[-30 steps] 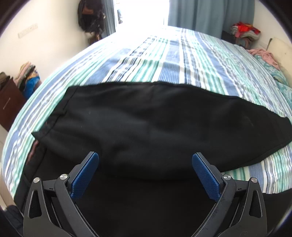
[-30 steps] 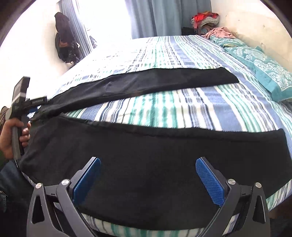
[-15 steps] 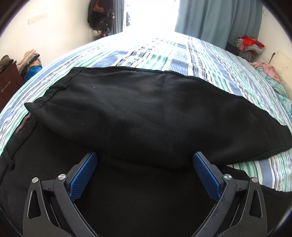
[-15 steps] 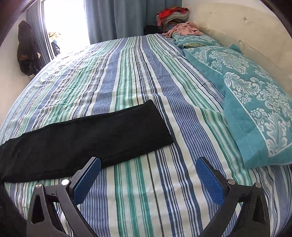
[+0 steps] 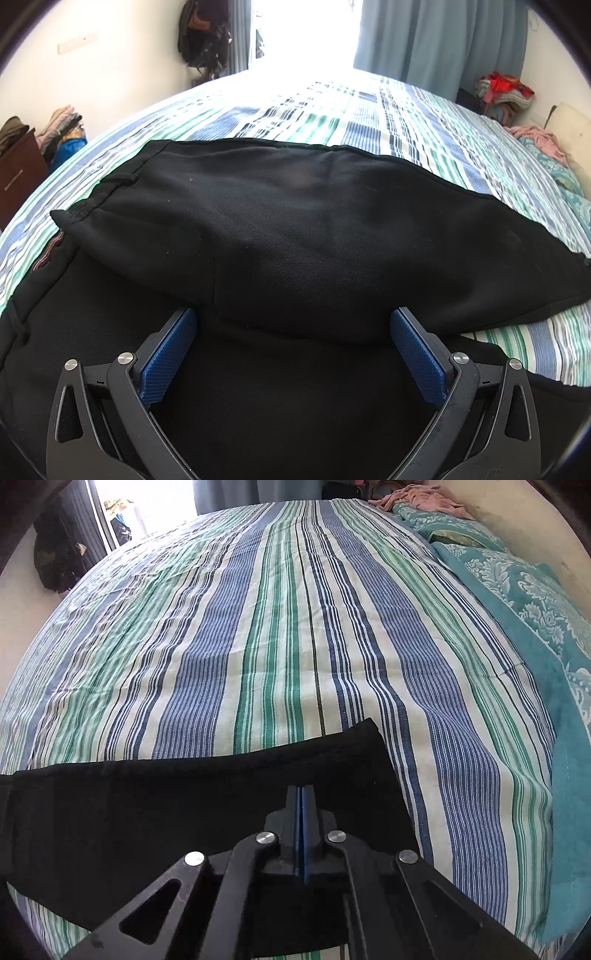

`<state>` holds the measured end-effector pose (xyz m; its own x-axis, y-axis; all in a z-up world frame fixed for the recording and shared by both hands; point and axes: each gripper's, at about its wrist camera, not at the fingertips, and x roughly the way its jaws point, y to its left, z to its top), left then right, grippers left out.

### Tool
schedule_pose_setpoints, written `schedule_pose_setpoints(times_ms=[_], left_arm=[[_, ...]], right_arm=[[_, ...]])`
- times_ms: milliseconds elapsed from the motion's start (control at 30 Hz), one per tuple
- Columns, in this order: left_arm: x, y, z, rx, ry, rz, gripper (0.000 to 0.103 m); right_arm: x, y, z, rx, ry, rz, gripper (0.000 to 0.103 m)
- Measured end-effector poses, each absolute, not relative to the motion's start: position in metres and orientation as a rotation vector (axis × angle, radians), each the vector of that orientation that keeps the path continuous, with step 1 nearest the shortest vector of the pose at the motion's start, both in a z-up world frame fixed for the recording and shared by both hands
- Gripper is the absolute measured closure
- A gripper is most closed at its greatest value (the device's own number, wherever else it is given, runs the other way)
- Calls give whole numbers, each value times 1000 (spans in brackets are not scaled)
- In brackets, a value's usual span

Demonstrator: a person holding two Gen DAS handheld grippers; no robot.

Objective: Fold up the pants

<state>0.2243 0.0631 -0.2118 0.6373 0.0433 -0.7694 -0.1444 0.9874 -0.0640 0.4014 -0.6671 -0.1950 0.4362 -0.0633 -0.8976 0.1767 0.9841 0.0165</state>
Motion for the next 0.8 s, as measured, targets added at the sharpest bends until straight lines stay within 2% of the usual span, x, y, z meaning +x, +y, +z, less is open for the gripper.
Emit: schedule_pose_setpoints(times_ms=[100, 267, 367, 433, 467, 500, 533, 567, 600, 800], left_arm=[[224, 63, -212, -123, 875, 108, 0], [225, 63, -211, -117, 882, 112, 0], [225, 62, -211, -112, 884, 115, 0], [225, 62, -211, -112, 884, 115, 0], [225, 62, -211, -112, 885, 115, 0], [224, 62, -211, -111, 885, 115, 0], [224, 62, -211, -111, 885, 115, 0], [224, 62, -211, -112, 884, 115, 0], [224, 62, -211, -111, 884, 115, 0], [224, 63, -211, -112, 883, 115, 0]], right_arm=[[363, -646, -172, 16, 1042, -98, 103], [256, -627, -135, 45, 926, -64, 103], [194, -627, -137, 105, 925, -75, 103], [172, -636, -144, 140, 943, -105, 99], [168, -643, -148, 165, 967, -119, 86], [169, -651, -150, 189, 978, -137, 62], [172, -658, -148, 210, 963, -147, 52], [178, -664, -144, 228, 938, -145, 35], [190, -669, -141, 238, 923, -138, 31], [320, -693, -141, 248, 957, -118, 31]])
